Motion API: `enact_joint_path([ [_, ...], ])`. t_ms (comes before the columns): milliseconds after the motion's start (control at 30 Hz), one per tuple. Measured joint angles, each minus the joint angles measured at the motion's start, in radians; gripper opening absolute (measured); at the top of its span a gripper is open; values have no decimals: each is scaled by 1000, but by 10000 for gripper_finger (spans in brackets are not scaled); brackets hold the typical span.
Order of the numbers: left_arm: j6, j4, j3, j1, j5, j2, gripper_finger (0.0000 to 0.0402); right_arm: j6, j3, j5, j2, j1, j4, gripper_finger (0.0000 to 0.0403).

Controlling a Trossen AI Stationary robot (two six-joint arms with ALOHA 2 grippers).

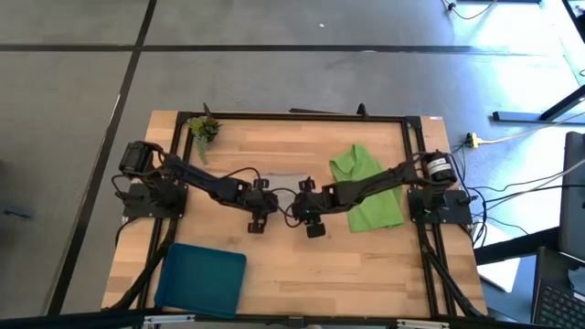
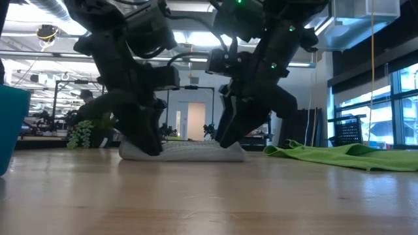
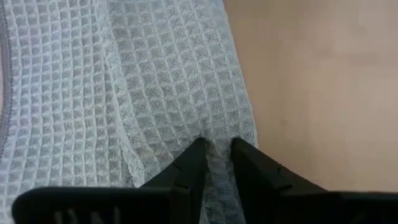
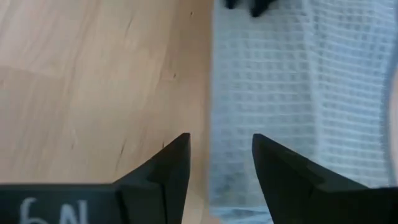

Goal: Fold microfiber towels
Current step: Fold the gray microfiber cloth

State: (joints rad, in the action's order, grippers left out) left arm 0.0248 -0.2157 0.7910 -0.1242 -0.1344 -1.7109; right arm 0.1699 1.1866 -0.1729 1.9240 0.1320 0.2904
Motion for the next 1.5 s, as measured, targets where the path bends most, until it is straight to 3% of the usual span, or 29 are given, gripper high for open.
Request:
enact_joint_path([
  [633,46,3,0,-36,22,0,78,-36,5,-44,82,9,-24,166],
  [733,46,3,0,-36,22,0,78,-60,5,-52,84,8,-25,135],
  [933,46,3,0,-36,20,0,78,-113,4,-53,84,3,-24,23],
  [1133,55,0,0,-38,-7,6,78,-138,3,73,85,-23,-20,26],
  [1500,82,-158,-9,-37,-92,146,78,-239,42,430,91,-118,0,23],
])
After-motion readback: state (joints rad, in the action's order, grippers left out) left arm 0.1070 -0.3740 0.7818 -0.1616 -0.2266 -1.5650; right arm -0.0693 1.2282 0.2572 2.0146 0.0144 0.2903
